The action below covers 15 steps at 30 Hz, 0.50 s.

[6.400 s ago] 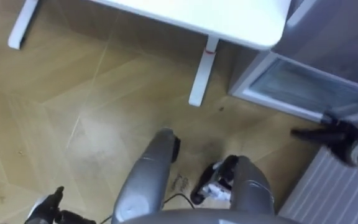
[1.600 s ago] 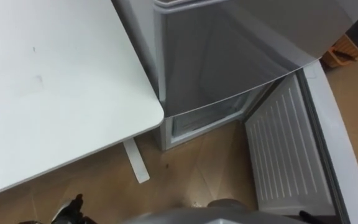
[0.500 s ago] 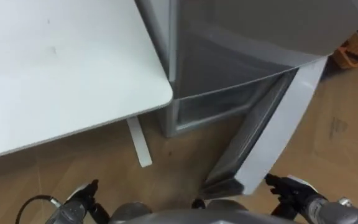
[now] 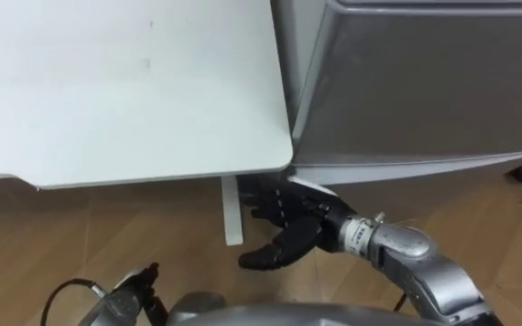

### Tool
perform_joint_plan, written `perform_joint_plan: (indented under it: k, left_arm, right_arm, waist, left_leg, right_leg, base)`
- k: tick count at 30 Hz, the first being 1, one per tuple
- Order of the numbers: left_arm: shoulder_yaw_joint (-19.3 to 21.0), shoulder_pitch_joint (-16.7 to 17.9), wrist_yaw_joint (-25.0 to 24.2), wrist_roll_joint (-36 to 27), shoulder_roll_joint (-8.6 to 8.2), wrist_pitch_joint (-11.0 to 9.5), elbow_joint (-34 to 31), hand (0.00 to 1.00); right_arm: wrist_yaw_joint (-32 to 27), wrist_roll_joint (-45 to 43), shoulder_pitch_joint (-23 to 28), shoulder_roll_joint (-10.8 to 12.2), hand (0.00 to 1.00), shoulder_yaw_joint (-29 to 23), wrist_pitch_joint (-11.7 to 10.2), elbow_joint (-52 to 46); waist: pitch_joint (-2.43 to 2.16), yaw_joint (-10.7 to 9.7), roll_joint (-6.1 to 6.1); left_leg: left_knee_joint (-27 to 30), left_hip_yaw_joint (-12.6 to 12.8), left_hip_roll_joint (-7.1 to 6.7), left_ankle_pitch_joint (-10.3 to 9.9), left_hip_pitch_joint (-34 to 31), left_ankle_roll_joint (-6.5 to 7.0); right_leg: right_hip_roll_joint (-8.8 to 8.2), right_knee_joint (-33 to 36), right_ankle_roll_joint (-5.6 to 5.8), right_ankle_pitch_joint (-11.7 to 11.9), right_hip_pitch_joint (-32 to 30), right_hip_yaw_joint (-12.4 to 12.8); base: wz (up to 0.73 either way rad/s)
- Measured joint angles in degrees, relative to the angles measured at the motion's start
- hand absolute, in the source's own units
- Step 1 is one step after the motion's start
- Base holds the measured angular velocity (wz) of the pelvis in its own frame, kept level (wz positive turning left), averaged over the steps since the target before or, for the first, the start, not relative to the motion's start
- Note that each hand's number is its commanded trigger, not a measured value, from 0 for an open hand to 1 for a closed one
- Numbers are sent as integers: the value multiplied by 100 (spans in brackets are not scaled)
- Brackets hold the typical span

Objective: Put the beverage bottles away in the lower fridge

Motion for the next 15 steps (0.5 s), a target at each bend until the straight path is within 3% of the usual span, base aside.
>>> perform_joint_plan:
  k: [9,13,15]
  left_arm:
    - [118,22,-122,-38,9,147,-15,0]
    - [292,137,-153,-38,-27,196,-62,0]
    - [433,223,-152,-38,-26,198,-76,0]
  right_arm:
    - [47,11,-24,-20,0,-128,-213,692]
    - [63,-26,66,-1,0,-436,-283,1265]
    - [59,3,136,-9,0,-574,-443,1665]
  waist:
    - [-5,-58,-11]
    - [-40,-168,-27]
    - [-62,-181,-51]
  left_leg:
    - [69,-38,-8,-25,-46,-2]
    - [94,-95,-68,-32,-55,10]
    - [94,-115,-88,-35,7,15]
  right_leg:
    - [-21,-4,11,-21,30,-71]
    - [-72,-9,16,-98,47,-101]
    - [-89,-19,31,-110,93,-124]
  base:
    - [1]
    - [9]
    - [6]
